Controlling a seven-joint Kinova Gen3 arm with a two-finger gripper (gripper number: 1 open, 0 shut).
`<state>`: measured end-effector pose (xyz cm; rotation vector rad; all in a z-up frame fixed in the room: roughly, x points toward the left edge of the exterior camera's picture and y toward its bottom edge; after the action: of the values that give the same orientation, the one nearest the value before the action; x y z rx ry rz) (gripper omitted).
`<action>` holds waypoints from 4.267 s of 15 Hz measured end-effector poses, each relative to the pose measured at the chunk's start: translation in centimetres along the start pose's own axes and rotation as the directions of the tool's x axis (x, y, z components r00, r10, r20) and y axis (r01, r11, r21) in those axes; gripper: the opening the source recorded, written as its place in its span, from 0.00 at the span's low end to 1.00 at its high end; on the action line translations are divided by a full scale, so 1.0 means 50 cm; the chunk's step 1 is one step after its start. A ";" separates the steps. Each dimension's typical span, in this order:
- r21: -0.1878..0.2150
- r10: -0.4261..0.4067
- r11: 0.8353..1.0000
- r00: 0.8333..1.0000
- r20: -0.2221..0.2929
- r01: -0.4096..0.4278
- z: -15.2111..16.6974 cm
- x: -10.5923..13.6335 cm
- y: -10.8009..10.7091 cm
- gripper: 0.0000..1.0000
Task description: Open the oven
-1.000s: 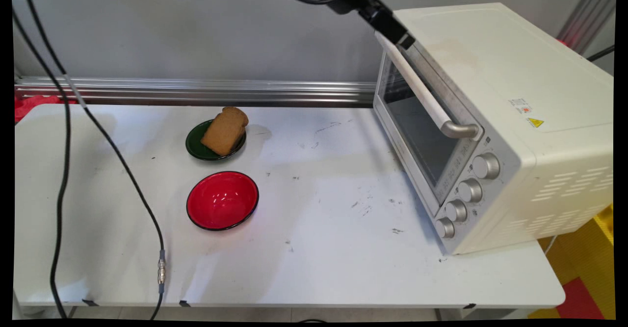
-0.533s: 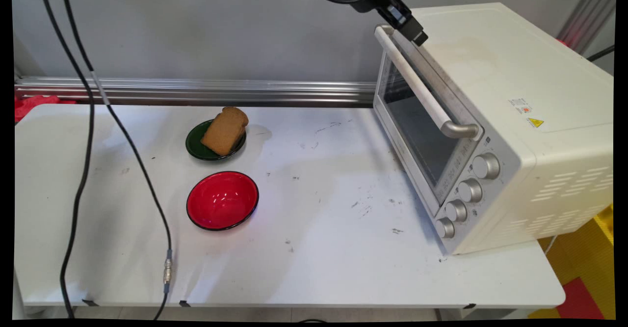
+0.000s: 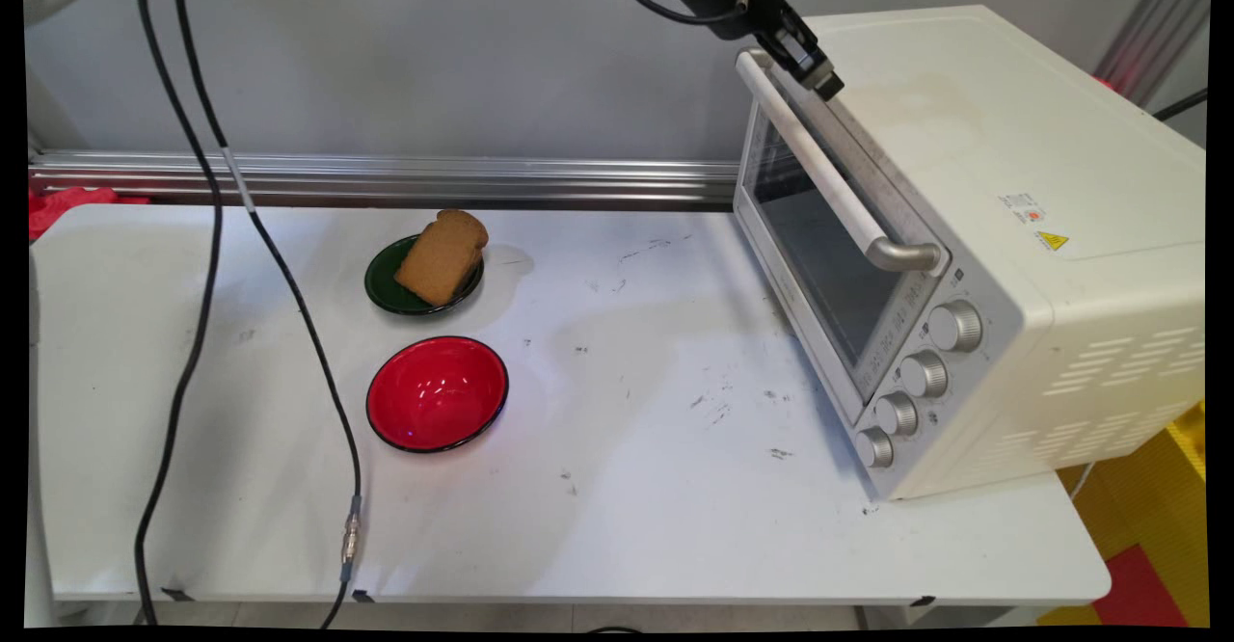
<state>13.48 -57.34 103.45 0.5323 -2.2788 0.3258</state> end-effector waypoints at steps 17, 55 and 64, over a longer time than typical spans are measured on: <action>-0.067 -0.033 0.997 0.999 0.024 0.034 0.093 -0.045 -0.029 0.00; -0.092 -0.032 0.995 0.986 0.161 0.048 0.063 -0.421 -0.051 0.00; -0.117 0.019 0.993 0.992 0.122 -0.005 0.060 -0.535 -0.060 0.00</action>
<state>29.72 -53.76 82.07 0.4903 -2.4036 0.1679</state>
